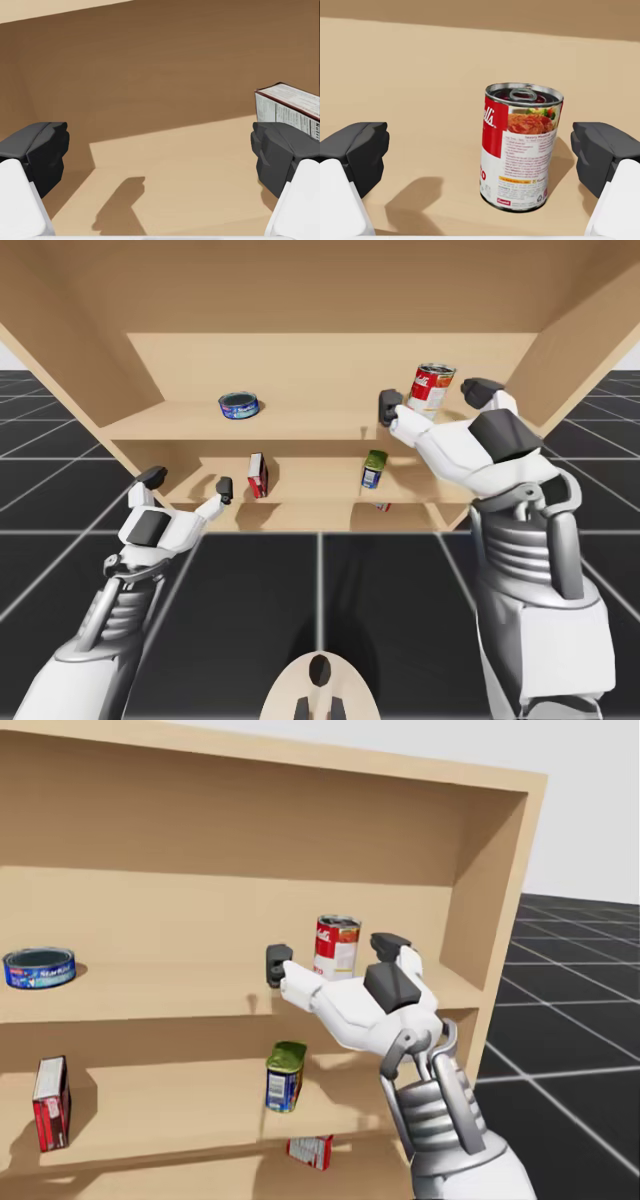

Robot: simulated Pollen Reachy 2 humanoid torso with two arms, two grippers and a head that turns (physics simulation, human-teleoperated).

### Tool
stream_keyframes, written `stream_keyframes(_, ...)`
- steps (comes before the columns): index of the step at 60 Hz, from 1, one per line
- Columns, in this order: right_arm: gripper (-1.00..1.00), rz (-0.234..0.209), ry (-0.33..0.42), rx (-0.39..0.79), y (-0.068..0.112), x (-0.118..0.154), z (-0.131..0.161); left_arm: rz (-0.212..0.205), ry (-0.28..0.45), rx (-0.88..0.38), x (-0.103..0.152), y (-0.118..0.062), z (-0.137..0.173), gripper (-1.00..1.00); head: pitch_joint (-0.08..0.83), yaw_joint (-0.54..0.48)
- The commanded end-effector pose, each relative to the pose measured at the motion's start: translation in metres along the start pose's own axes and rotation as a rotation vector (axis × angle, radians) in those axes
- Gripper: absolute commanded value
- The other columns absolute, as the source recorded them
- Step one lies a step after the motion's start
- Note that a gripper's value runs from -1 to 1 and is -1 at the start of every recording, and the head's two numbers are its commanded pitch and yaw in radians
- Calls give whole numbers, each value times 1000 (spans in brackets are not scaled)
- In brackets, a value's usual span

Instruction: Retrieve the soup can from the shelves.

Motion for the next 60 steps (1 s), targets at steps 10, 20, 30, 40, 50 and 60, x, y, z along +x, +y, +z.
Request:
stream_keyframes(10,-1000,-26,167,-15,-20,-8,-38,1,4,-7,0,-1,0,-1000,182,-276)
stream_keyframes(20,-1000,-10,191,-18,-25,-15,-51,2,3,-7,0,-2,0,-1000,185,-277)
stream_keyframes(30,-851,13,188,23,-25,-17,-58,2,3,-5,0,-1,0,-1000,188,-273)
stream_keyframes(40,1000,-3,179,5,-25,-18,-55,2,2,-5,0,-1,0,-1000,190,-269)
stream_keyframes(50,1000,-2,175,8,-29,-14,-50,3,2,-4,0,0,0,-1000,190,-270)
stream_keyframes(60,1000,-8,115,-3,-33,10,-47,1,3,-4,0,-1,0,-1000,190,-273)
